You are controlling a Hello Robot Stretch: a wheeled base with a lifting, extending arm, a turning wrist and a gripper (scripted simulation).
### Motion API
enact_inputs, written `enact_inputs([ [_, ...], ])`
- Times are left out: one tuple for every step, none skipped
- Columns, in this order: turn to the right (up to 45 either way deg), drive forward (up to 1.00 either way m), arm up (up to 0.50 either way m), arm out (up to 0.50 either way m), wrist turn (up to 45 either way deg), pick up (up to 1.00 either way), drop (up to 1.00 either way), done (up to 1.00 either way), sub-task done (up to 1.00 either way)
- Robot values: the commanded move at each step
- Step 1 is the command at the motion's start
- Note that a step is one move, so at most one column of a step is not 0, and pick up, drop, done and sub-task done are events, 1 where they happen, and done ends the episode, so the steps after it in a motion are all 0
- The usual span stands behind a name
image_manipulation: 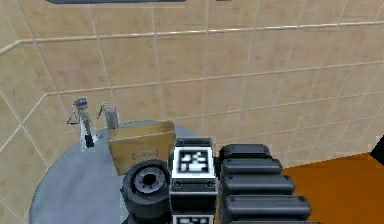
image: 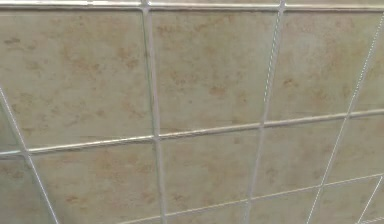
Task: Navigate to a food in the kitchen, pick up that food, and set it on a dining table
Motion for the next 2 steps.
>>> enact_inputs([
  [0.0,0.00,0.00,0.36,0.0,0.00,0.00,0.00,0.00],
  [0.0,0.00,0.00,0.00,45.0,0.00,0.00,0.00,0.00],
])
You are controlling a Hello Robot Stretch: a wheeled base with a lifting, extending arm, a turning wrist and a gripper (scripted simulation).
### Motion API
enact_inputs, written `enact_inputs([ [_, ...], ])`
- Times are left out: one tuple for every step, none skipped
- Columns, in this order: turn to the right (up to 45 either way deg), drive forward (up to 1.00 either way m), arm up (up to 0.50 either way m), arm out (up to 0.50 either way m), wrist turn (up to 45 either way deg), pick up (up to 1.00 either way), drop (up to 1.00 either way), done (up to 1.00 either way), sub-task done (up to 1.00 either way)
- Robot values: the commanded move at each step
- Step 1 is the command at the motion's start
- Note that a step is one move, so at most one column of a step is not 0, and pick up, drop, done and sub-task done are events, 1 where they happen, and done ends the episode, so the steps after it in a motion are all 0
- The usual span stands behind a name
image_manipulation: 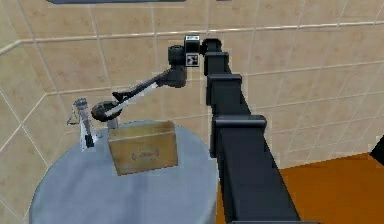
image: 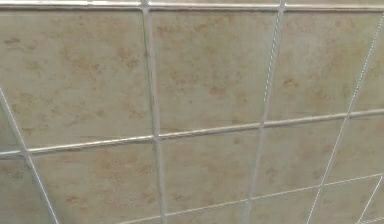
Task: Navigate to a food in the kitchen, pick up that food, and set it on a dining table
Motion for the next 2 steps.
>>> enact_inputs([
  [0.0,0.00,0.00,0.00,18.0,0.00,0.00,0.00,0.00],
  [0.0,0.00,-0.30,0.00,0.0,0.00,0.00,0.00,0.00],
])
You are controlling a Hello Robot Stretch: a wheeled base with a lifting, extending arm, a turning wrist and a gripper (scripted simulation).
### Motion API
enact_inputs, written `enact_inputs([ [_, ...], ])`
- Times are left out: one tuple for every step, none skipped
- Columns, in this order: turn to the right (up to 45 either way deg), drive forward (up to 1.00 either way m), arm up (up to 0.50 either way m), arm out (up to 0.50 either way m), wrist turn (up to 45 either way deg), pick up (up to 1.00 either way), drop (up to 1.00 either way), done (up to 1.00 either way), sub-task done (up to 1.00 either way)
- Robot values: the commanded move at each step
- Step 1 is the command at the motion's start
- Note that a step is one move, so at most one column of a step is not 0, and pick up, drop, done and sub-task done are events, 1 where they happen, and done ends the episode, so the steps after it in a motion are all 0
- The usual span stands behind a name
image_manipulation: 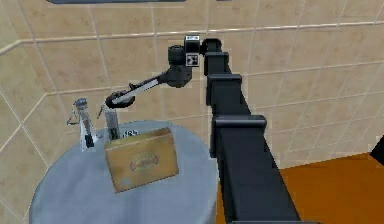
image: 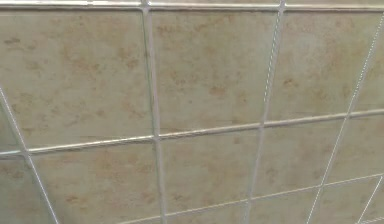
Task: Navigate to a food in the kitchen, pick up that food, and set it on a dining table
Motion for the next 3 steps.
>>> enact_inputs([
  [0.0,0.00,0.00,0.00,0.0,0.00,1.00,0.00,0.00],
  [0.0,0.00,0.00,-0.10,0.0,0.00,0.00,0.00,0.00],
  [0.0,0.00,0.00,0.00,0.0,0.00,0.00,1.00,0.00],
])
